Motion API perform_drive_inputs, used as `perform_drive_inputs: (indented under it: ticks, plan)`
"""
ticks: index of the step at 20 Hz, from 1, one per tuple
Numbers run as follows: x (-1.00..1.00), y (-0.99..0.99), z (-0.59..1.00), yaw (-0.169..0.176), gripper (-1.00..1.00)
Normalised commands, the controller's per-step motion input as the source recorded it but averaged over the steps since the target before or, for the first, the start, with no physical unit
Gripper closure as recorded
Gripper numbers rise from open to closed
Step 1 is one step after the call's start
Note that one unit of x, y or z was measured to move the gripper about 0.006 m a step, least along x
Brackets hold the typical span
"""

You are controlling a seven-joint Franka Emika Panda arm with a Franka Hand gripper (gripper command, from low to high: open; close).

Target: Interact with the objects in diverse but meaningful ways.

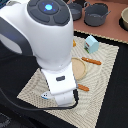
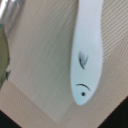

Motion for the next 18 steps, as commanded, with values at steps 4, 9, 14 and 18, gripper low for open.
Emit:
perform_drive_inputs:
  ticks: [4,9,14,18]
  plan:
    - [-0.42,0.72,0.06,-0.057,-1.0]
    - [-0.39,0.74,0.14,-0.07,-1.0]
    - [-0.36,0.69,0.35,-0.102,-1.0]
    - [-0.38,0.61,0.2,-0.106,-1.0]
